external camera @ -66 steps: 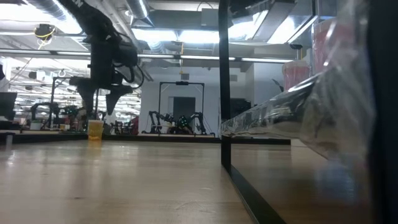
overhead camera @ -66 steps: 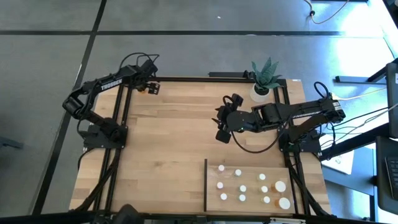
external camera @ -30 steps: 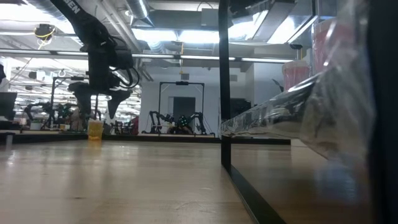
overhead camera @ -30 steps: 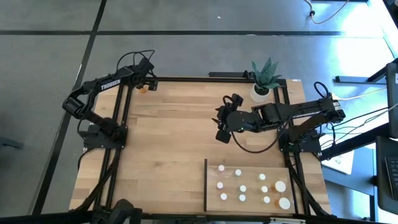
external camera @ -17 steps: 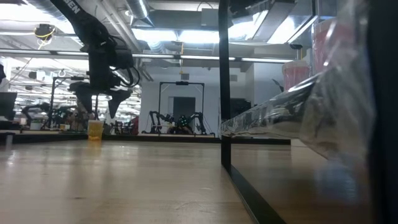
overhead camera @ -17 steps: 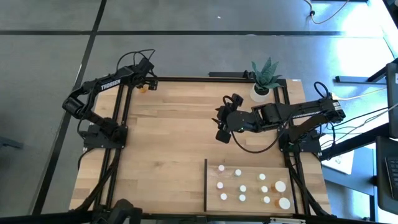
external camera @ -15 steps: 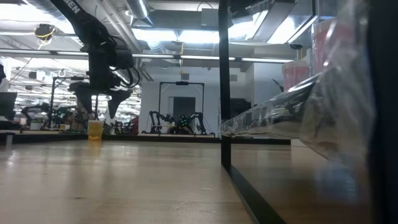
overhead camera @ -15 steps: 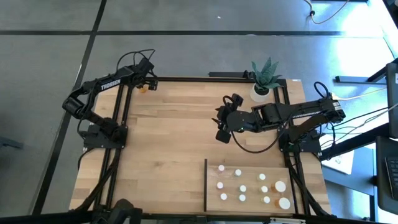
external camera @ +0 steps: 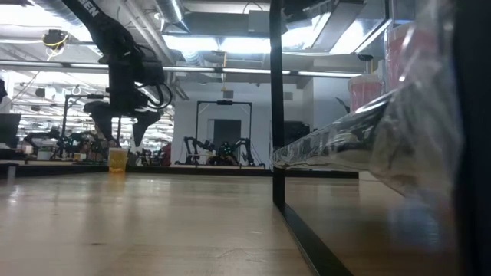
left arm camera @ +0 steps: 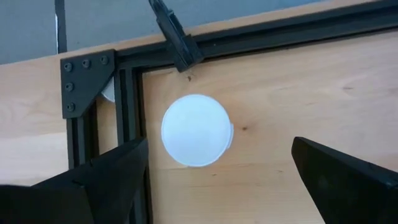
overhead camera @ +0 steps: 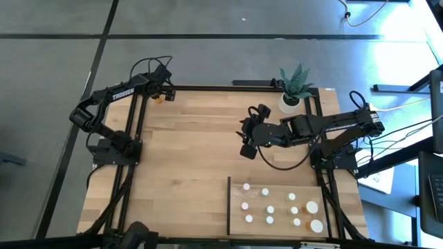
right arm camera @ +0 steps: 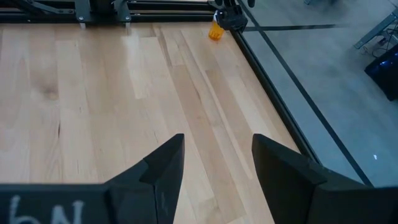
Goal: Pick and place medicine bottles onto shelf by color
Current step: Put the orange pill bottle on the shelf aligned with the other orange pill bottle
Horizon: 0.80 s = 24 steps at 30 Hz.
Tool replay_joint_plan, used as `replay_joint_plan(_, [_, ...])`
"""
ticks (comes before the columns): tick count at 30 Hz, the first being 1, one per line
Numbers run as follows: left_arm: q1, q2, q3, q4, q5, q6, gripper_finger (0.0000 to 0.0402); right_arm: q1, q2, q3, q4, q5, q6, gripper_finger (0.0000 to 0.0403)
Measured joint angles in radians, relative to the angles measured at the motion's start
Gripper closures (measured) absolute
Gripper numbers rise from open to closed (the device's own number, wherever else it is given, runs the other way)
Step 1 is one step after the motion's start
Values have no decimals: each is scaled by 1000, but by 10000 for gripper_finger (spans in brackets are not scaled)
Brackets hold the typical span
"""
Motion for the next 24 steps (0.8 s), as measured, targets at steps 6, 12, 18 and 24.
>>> replay_joint_plan(6, [0, 0, 0, 5, -5, -4, 11, 0, 0, 0, 0, 0, 1, 212])
replay_joint_plan(12, [1, 40, 0, 5, -10, -31, 11, 0, 0, 0, 0, 0, 1, 212])
replay_joint_plan(18, [1, 126, 0, 27, -26, -22, 11, 0, 0, 0, 0, 0, 1, 212])
replay_joint_plan(24, [-10, 133, 0, 29, -61, -28, 11, 0, 0, 0, 0, 0, 1, 212])
